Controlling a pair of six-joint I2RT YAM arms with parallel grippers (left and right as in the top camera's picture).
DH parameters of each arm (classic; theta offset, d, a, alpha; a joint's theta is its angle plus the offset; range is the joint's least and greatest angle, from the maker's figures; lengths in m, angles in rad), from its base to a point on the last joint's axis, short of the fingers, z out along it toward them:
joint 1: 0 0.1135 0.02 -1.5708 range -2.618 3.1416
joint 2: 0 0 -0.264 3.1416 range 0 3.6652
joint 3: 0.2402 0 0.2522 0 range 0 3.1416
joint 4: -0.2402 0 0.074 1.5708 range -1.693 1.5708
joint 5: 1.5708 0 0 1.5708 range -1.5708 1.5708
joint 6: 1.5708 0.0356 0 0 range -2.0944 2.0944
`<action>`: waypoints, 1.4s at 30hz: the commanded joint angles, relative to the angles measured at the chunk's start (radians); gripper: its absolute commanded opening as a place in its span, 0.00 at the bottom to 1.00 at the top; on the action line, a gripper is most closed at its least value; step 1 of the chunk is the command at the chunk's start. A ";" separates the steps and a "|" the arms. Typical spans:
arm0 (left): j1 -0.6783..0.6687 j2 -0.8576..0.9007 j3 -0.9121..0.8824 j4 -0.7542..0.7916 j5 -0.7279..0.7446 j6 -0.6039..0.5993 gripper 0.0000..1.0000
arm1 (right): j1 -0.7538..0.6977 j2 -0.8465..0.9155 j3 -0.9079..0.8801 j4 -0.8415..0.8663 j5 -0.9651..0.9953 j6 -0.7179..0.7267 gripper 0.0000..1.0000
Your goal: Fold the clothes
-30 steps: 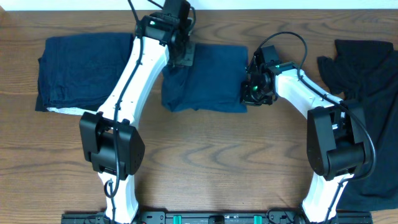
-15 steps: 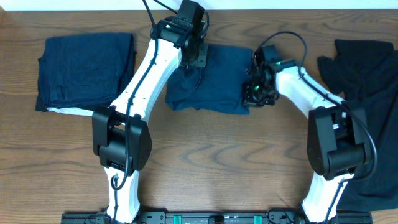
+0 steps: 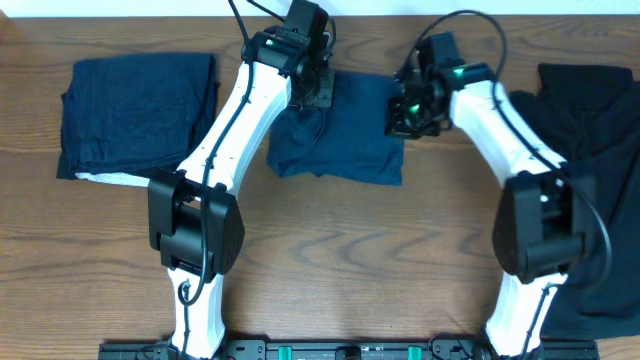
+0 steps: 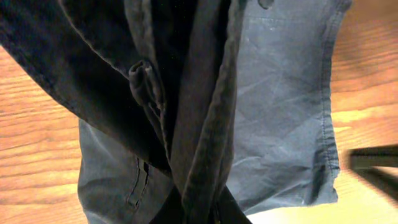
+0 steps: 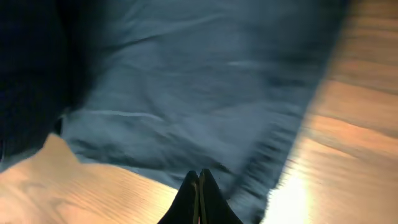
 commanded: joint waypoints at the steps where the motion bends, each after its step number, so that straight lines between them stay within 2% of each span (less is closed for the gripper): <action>1: 0.001 0.005 0.027 0.003 0.044 -0.013 0.06 | 0.036 0.097 -0.003 0.024 -0.078 0.045 0.01; 13: 0.001 0.005 0.070 -0.061 0.045 -0.013 0.06 | 0.062 0.217 -0.003 0.050 -0.082 0.069 0.01; 20: 0.000 0.005 0.138 -0.059 0.047 -0.034 0.06 | 0.073 0.223 -0.003 0.055 -0.085 0.091 0.01; 25: 0.000 0.009 0.138 -0.045 0.146 -0.037 0.06 | 0.079 0.223 -0.003 0.058 -0.085 0.090 0.01; 42: -0.047 0.011 0.109 -0.029 0.145 -0.043 0.06 | 0.080 0.223 -0.003 0.061 -0.085 0.090 0.01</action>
